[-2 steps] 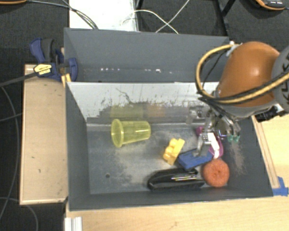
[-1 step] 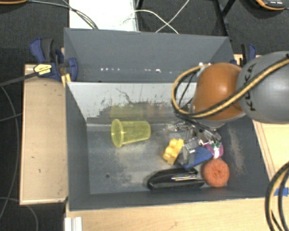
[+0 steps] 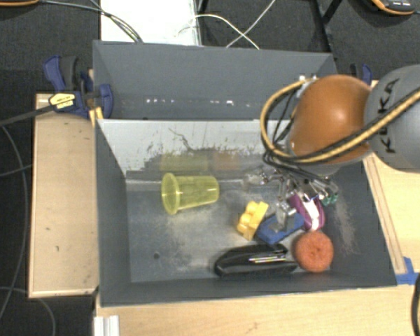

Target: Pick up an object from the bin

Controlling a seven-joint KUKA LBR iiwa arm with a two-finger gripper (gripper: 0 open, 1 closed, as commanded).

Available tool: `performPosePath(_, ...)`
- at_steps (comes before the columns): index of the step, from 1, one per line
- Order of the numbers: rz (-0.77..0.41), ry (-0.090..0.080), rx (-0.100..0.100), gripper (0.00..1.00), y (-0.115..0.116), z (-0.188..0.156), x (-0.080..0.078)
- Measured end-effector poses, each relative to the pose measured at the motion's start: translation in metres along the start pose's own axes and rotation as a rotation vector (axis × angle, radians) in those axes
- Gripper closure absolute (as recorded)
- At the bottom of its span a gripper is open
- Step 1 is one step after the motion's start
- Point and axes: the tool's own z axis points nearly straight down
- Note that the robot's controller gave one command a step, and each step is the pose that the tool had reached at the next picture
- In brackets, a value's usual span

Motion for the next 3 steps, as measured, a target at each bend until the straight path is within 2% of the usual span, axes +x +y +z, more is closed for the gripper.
performPosePath(1, 0.076, 0.001, -0.002, 0.00, -0.004, 0.051, -0.001)
performPosePath(2, -0.399, -0.003, -0.001, 0.00, -0.004, 0.082, -0.015)
performPosePath(3, -0.124, -0.010, 0.003, 1.00, -0.009, 0.078, -0.016)
